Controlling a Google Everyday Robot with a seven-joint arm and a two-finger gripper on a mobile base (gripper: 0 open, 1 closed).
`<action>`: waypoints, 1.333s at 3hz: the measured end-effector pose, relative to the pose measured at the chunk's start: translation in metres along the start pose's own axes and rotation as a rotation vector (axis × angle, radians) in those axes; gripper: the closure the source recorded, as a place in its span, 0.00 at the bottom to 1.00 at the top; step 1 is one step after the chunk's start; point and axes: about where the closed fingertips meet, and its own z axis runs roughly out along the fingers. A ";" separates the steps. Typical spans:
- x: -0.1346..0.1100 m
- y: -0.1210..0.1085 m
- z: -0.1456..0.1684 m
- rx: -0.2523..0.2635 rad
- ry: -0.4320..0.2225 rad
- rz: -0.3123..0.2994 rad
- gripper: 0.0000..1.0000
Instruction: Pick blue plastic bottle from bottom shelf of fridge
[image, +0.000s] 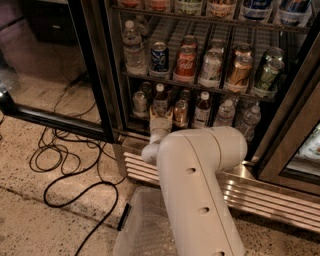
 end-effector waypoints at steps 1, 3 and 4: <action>-0.002 0.000 0.000 0.000 0.000 0.000 0.72; -0.007 -0.001 -0.002 0.002 0.002 0.026 1.00; -0.014 -0.006 -0.006 0.020 0.005 0.069 1.00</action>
Offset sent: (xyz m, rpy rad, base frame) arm -0.0001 0.0000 0.0018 0.0000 0.0000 0.0000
